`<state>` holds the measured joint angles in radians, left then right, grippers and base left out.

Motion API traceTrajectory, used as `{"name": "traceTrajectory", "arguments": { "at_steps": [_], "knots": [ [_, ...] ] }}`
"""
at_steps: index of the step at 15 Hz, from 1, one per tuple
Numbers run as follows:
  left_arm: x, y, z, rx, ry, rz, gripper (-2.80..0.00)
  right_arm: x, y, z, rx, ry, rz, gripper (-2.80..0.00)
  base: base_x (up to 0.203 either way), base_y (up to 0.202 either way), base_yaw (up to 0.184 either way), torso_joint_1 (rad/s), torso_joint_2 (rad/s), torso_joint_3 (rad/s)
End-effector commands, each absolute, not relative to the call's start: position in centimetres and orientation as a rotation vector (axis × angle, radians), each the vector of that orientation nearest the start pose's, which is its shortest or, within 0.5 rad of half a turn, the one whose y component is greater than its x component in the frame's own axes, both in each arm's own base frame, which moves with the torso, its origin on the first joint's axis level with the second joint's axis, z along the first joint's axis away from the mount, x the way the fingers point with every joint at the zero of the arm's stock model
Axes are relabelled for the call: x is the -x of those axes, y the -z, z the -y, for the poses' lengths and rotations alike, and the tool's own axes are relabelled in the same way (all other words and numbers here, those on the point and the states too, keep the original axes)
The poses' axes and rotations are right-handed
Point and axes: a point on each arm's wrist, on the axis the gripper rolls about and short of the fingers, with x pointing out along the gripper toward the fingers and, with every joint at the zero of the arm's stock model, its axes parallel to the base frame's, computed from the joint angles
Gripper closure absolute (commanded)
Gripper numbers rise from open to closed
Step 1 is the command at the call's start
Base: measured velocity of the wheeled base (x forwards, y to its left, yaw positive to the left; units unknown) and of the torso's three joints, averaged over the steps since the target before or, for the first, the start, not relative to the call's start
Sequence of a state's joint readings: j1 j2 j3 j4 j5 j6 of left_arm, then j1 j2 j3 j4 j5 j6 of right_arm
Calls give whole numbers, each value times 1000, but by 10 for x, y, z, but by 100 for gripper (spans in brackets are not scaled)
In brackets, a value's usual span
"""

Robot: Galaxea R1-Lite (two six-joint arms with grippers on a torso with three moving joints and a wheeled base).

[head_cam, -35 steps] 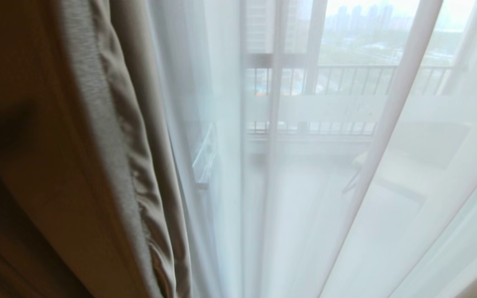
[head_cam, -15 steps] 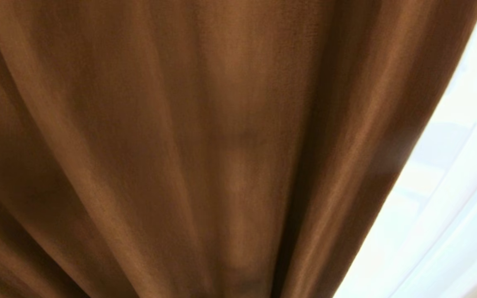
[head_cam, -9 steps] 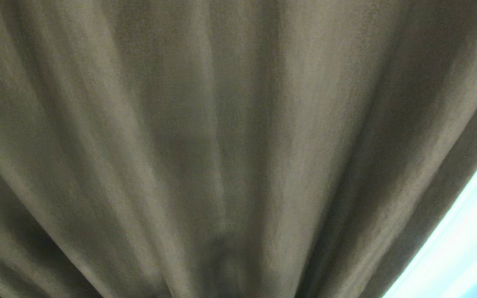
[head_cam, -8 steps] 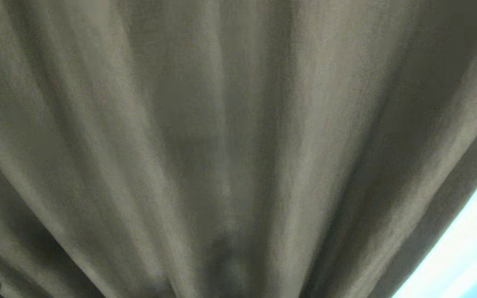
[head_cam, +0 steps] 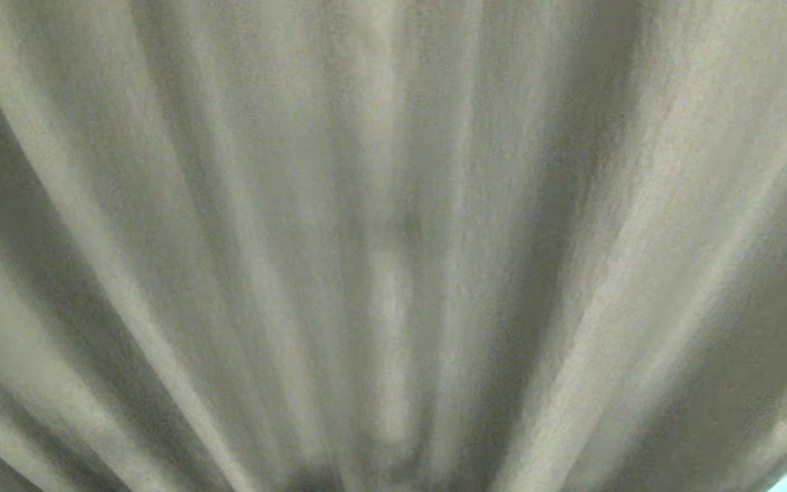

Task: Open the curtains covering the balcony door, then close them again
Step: Close the outer curtains on both sides

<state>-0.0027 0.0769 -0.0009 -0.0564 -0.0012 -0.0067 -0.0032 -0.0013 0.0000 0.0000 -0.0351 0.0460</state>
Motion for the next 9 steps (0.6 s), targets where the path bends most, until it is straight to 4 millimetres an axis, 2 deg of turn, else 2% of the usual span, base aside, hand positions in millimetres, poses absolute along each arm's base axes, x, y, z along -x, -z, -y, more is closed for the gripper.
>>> {"name": "traceTrajectory", "arguments": {
  "at_steps": [1, 9],
  "knots": [
    [23, -80, 0, 19, -9, 43, 0, 23, -75, 1, -46, 38, 1, 0, 0, 0, 0, 0, 0, 0],
    [23, -80, 0, 19, -9, 43, 0, 23, -75, 1, -46, 38, 1, 0, 0, 0, 0, 0, 0, 0]
  ]
}}
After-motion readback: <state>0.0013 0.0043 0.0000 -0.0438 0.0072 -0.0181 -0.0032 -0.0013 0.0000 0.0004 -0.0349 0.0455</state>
